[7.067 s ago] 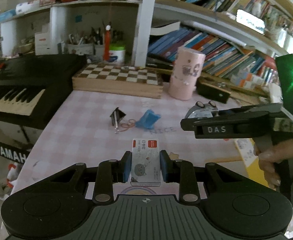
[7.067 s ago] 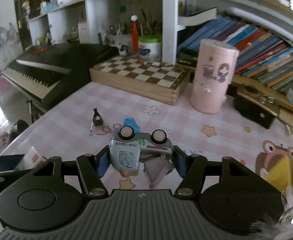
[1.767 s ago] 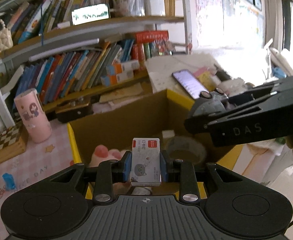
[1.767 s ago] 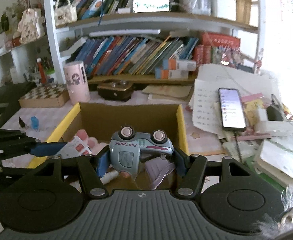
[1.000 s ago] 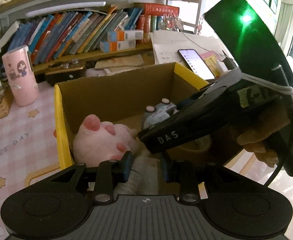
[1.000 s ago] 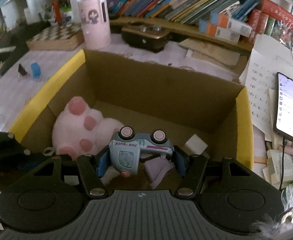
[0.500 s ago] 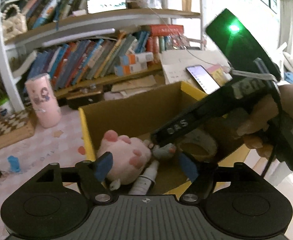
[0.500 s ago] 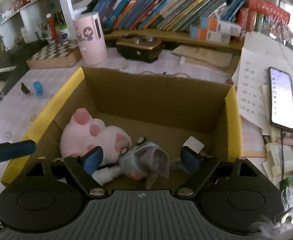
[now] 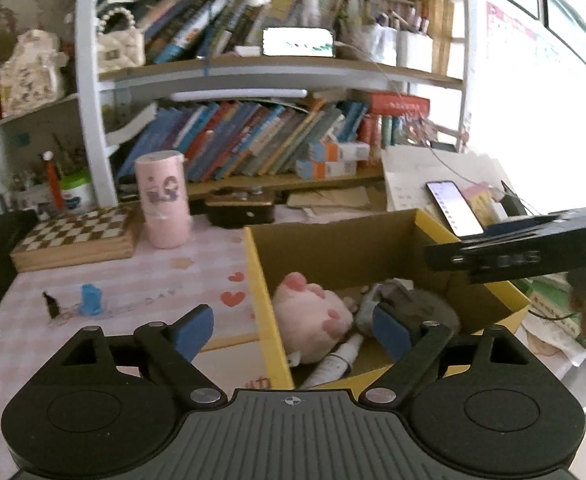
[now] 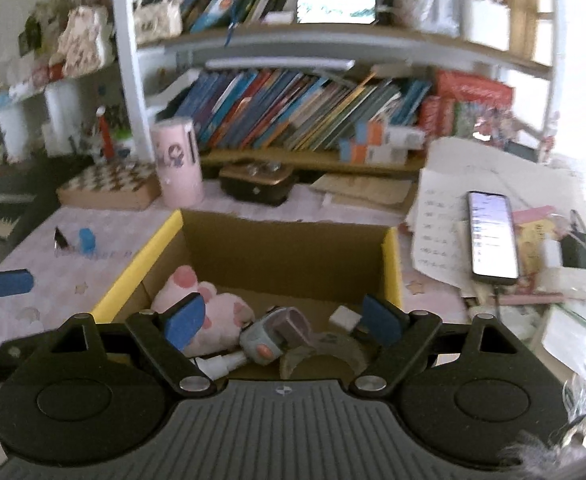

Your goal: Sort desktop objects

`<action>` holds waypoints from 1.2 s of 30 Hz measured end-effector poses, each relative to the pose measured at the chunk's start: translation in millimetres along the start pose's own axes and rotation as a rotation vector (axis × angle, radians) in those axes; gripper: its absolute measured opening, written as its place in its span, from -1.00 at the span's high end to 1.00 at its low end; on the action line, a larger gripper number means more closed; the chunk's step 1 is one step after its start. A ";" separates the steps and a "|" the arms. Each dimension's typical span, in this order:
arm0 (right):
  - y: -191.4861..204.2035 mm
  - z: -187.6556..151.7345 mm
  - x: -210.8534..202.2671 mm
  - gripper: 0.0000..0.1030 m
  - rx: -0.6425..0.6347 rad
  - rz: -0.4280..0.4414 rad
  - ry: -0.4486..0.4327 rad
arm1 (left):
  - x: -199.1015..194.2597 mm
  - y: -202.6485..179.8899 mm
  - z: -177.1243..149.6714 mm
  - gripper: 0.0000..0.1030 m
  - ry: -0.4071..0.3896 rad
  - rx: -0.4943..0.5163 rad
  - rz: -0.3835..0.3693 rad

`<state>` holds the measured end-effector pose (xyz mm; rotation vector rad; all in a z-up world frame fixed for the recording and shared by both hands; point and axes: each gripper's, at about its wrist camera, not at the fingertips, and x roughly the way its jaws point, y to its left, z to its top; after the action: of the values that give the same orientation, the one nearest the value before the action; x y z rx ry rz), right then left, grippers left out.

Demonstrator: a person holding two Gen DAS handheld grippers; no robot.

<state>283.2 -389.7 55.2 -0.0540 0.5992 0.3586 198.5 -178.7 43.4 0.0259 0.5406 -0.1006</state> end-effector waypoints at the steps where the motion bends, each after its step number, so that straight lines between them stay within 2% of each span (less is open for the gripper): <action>1: -1.0 -2.6 -5.6 -0.65 0.010 -0.011 -0.011 | -2.8 1.5 -1.6 -0.74 -0.003 -0.003 0.006; 9: -2.2 -27.6 -34.6 -0.65 0.065 -0.083 -0.035 | -21.4 17.3 -15.4 -0.76 -0.004 -0.018 0.033; 15: 8.8 -54.6 -51.3 -0.65 0.181 -0.091 -0.009 | -33.6 26.2 -26.5 -0.77 -0.010 -0.015 0.035; 27: 69.2 -100.9 -65.2 -0.65 0.210 -0.121 0.083 | -49.4 53.2 -61.2 -0.82 0.061 0.005 0.009; 36: 120.3 -118.4 -71.8 -0.66 0.200 -0.135 0.102 | -67.1 76.4 -77.8 -0.83 0.094 0.046 -0.026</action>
<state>122.4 -317.7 4.1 0.0794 0.7254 0.1650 109.3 -92.7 11.2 0.0692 0.6327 -0.1380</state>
